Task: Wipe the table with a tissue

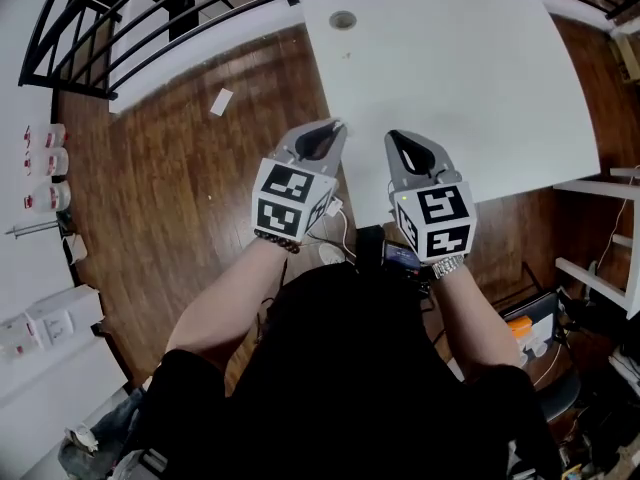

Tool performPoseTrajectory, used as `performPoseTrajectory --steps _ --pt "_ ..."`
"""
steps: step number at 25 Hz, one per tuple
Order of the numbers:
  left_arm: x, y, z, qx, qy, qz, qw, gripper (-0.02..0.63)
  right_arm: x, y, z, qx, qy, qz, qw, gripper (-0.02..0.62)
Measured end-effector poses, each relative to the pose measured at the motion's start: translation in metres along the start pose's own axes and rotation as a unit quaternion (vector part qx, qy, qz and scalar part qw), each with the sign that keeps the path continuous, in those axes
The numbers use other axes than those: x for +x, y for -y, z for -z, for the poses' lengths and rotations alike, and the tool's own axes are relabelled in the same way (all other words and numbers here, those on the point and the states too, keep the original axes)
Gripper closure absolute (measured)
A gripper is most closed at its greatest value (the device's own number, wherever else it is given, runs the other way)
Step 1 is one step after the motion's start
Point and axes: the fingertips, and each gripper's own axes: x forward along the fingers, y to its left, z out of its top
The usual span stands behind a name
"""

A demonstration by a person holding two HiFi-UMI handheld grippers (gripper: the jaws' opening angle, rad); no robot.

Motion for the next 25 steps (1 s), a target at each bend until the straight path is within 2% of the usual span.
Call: performPoseTrajectory --steps 11,19,25 --pt "0.064 -0.040 0.006 -0.013 -0.044 -0.040 0.9982 0.571 0.044 0.034 0.016 0.004 -0.028 -0.051 0.998 0.603" --pt "0.087 -0.063 0.010 -0.002 -0.058 -0.042 0.9974 0.571 0.062 0.047 0.021 0.018 -0.030 -0.046 0.998 0.603" --pt "0.100 -0.080 0.012 0.014 -0.060 -0.022 0.9979 0.571 0.078 0.051 0.017 0.036 -0.024 -0.017 0.999 0.603"
